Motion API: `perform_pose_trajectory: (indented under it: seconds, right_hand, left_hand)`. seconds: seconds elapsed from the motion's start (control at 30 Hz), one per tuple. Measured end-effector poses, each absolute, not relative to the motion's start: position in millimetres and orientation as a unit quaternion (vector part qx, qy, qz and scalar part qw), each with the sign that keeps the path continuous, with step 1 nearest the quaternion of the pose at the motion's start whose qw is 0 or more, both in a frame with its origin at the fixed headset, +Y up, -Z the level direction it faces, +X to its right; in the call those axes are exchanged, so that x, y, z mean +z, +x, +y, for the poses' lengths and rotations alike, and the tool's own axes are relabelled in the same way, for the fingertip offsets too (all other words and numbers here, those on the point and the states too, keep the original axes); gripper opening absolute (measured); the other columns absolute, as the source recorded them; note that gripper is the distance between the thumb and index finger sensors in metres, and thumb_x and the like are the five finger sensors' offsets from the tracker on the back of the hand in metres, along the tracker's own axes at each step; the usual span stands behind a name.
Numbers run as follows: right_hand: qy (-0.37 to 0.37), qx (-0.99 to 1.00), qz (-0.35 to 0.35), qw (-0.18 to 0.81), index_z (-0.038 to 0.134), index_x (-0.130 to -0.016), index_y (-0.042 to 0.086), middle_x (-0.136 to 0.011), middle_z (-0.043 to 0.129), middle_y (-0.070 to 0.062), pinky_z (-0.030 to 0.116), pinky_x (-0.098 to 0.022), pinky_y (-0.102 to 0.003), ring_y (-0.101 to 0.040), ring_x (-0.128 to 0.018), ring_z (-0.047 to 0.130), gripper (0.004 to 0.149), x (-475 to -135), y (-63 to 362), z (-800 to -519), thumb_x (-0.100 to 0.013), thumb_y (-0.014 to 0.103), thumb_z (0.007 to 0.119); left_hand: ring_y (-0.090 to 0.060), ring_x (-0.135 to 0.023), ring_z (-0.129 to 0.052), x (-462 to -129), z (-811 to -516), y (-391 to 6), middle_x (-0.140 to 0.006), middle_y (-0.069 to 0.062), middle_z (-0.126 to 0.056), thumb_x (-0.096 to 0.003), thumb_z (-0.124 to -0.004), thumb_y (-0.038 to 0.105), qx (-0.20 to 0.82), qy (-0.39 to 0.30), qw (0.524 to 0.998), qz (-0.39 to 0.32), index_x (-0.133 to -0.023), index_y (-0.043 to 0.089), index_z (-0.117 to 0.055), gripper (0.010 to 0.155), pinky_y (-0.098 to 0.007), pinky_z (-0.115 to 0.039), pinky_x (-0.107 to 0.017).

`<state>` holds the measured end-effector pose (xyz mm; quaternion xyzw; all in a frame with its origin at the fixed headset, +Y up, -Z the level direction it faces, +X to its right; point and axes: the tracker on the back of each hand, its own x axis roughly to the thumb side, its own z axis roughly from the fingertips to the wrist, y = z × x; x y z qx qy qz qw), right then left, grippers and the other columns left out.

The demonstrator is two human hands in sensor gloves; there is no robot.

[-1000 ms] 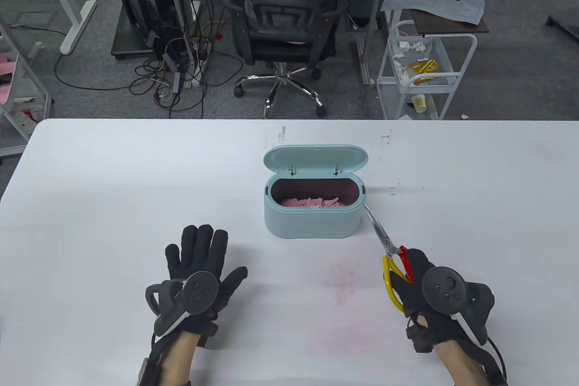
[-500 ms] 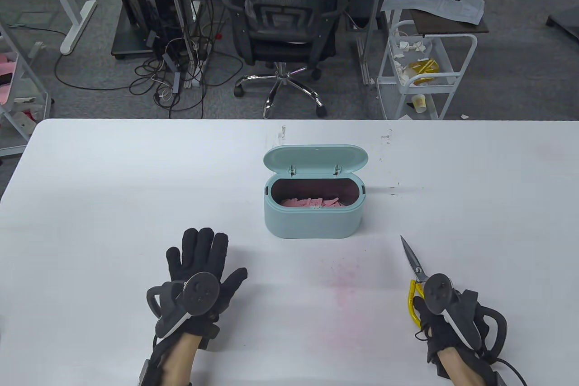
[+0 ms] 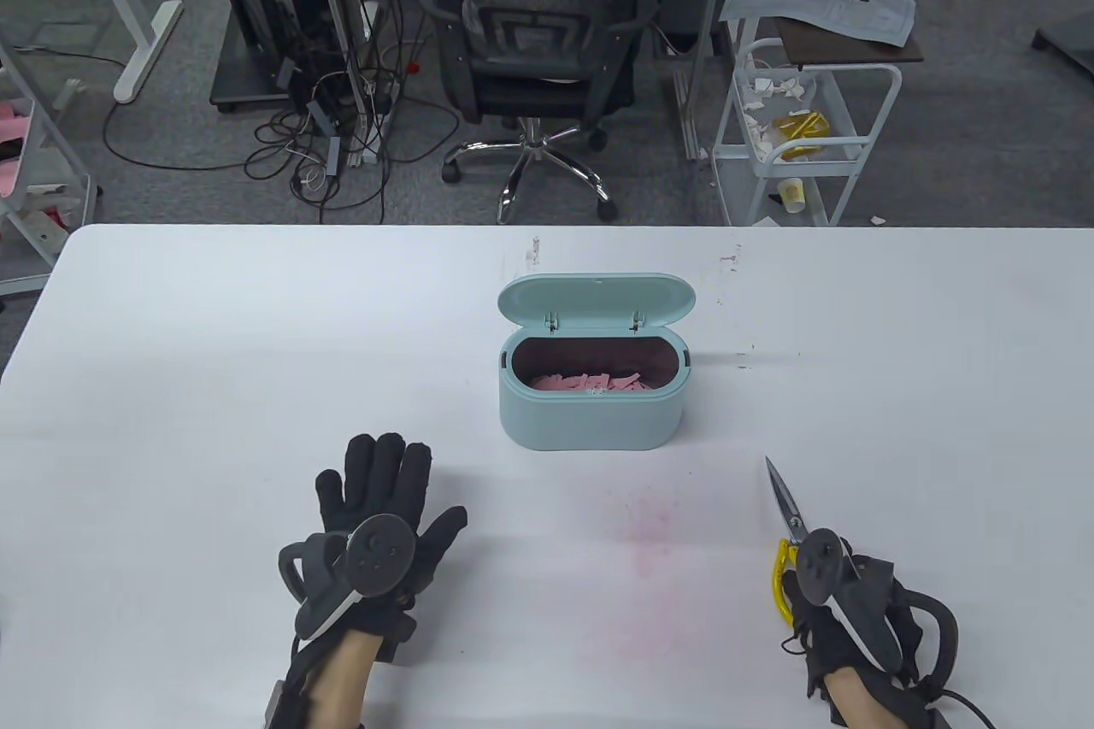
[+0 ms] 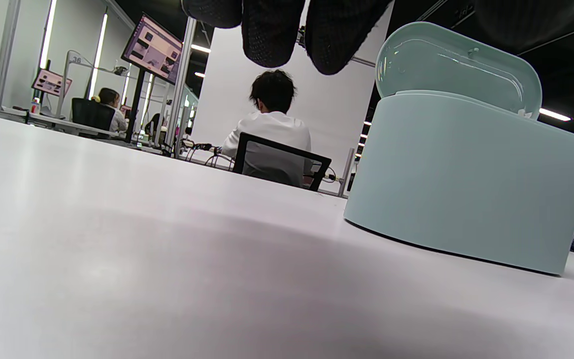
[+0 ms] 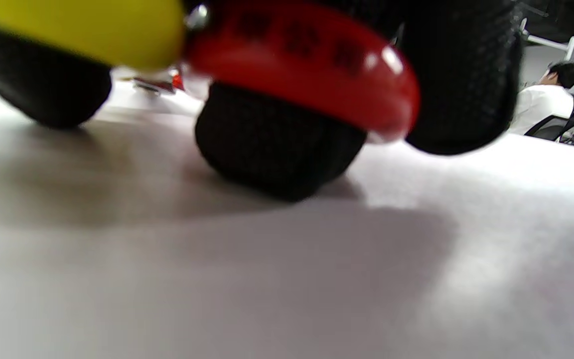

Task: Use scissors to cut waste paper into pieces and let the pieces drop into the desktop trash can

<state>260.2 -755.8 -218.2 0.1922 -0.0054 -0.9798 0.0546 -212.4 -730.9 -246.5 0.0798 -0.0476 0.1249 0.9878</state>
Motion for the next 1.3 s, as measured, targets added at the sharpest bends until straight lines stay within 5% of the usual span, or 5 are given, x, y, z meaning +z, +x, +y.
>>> perform_pose_trajectory:
  seconds: [0.33,0.7,1.1,1.3]
  right_hand:
    - [0.200,-0.975,0.024,0.094,0.088,-0.079,0.025,-0.061,0.100,0.007,0.095,-0.026,-0.040,-0.005,-0.025,0.113,0.068,-214,257,-752,-0.027,0.068,0.088]
    - [0.204,-0.972,0.033,0.110,0.090,-0.076,0.028,-0.061,0.101,0.009,0.090,-0.037,-0.045,-0.012,-0.030,0.111,0.064,-208,259,-743,-0.028,0.070,0.081]
    - [0.156,-0.984,0.084,-0.002,0.075,-0.092,0.026,-0.090,0.083,-0.002,0.063,-0.060,-0.066,-0.041,-0.076,0.093,0.073,-185,255,-712,-0.033,0.069,0.074]
    - [0.106,-0.985,0.116,-0.078,0.070,-0.097,0.025,-0.099,0.072,-0.007,0.058,-0.061,-0.068,-0.047,-0.087,0.079,0.076,-179,234,-671,-0.036,0.070,0.070]
  left_hand:
    - [-0.037,-0.118,-0.040,-246,-732,-212,-0.125,-0.010,-0.049,-0.0453,-0.060,0.075,0.126,0.075,0.988,-0.044,-0.114,0.029,-0.056,0.083,-0.065,-0.032,-0.077]
    - [-0.037,-0.118,-0.039,-246,-731,-213,-0.125,-0.010,-0.048,-0.0452,-0.059,0.075,0.129,0.077,0.988,-0.044,-0.115,0.030,-0.055,0.083,-0.066,-0.031,-0.077]
    - [-0.038,-0.118,-0.038,-245,-729,-214,-0.126,-0.010,-0.045,-0.0450,-0.059,0.076,0.134,0.086,0.986,-0.048,-0.116,0.030,-0.052,0.084,-0.066,-0.031,-0.077]
    - [-0.038,-0.118,-0.038,-244,-729,-215,-0.126,-0.010,-0.045,-0.0452,-0.059,0.076,0.136,0.090,0.985,-0.051,-0.115,0.030,-0.052,0.084,-0.066,-0.031,-0.077]
